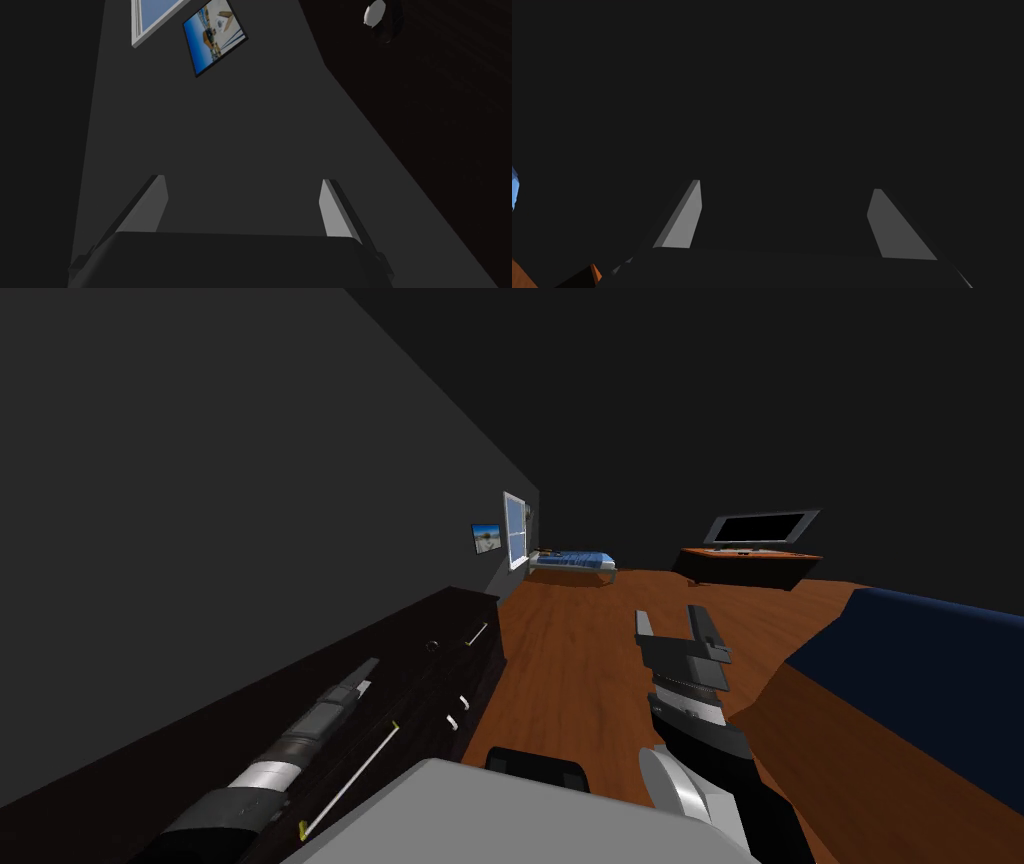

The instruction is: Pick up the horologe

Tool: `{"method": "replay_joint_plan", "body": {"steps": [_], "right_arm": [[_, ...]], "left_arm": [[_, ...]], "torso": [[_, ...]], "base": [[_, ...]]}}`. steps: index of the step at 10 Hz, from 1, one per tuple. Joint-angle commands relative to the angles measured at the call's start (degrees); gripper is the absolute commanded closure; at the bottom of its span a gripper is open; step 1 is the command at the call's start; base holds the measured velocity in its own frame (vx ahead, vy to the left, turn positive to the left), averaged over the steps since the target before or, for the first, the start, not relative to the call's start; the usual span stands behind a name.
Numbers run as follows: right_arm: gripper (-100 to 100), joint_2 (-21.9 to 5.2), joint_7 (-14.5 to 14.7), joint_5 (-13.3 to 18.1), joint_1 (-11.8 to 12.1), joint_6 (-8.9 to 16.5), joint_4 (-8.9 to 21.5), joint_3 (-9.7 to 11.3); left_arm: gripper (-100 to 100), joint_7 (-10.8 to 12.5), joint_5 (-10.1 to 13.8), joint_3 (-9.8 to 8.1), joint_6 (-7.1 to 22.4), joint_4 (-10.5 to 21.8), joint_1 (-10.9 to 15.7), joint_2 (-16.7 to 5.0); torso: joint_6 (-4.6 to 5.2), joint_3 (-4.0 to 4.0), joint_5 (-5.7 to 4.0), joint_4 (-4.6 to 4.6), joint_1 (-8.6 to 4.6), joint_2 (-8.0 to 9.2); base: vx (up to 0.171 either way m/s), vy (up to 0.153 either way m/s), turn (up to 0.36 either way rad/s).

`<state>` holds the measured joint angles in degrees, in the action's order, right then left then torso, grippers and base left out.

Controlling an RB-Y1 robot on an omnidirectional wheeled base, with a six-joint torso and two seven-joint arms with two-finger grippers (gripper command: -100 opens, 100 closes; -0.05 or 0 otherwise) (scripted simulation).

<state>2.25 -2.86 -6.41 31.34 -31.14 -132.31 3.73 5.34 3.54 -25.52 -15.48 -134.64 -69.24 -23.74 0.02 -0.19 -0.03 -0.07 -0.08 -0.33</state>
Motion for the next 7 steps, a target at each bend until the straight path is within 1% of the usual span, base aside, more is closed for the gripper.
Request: {"method": "replay_joint_plan", "body": {"steps": [1,2,3,4,5,6,7], "right_arm": [[0,0.0,0.0,0.0,0.0,0.0,0.0,0.0],[0,0.0,0.0,0.0,0.0,0.0,0.0,0.0],[0,0.0,0.0,0.0,0.0,0.0,0.0,0.0],[0,0.0,0.0,0.0,0.0,0.0,0.0,0.0],[0,0.0,0.0,0.0,0.0,0.0,0.0,0.0],[0,0.0,0.0,0.0,0.0,0.0,0.0,0.0],[0,0.0,0.0,0.0,0.0,0.0,0.0,0.0]], "left_arm": [[-100,0.8,0.2,-0.83,1.1,0.0,-2.5,-1.0],[-100,1.8,0.1,-1.44,2.4,-0.1,-4.4,-2.2],[-100,1.8,0.1,-1.44,2.4,-0.1,-5.4,-2.2],[-100,2.9,0.0,-1.83,3.7,-0.2,-7.6,-3.3],[-100,2.9,0.0,-1.83,3.7,-0.2,-8.2,-3.3],[-100,3.9,-0.1,-1.98,5.1,-0.4,-10.4,-4.4],[-100,5.0,-0.3,-1.91,6.4,-0.5,-12.6,-5.6]], "torso": [[0.00,0.00,0.00,0.00,0.00,0.00],[-0.03,0.01,0.01,0.00,0.04,0.02],[-0.01,-0.01,0.00,0.00,0.01,-0.01],[-0.03,0.02,0.01,0.01,0.03,0.05],[-0.01,0.02,0.02,0.01,0.10,0.04],[-0.03,0.04,0.03,0.01,0.11,0.07],[-0.01,0.01,0.01,0.00,0.05,0.02]], "base": [[0.094,-0.008,-0.058],[0.105,-0.018,-0.098],[0.083,-0.010,-0.060],[0.091,0.008,-0.128],[0.079,0.014,-0.056],[0.102,-0.003,-0.101],[0.155,0.003,-0.190]]}}
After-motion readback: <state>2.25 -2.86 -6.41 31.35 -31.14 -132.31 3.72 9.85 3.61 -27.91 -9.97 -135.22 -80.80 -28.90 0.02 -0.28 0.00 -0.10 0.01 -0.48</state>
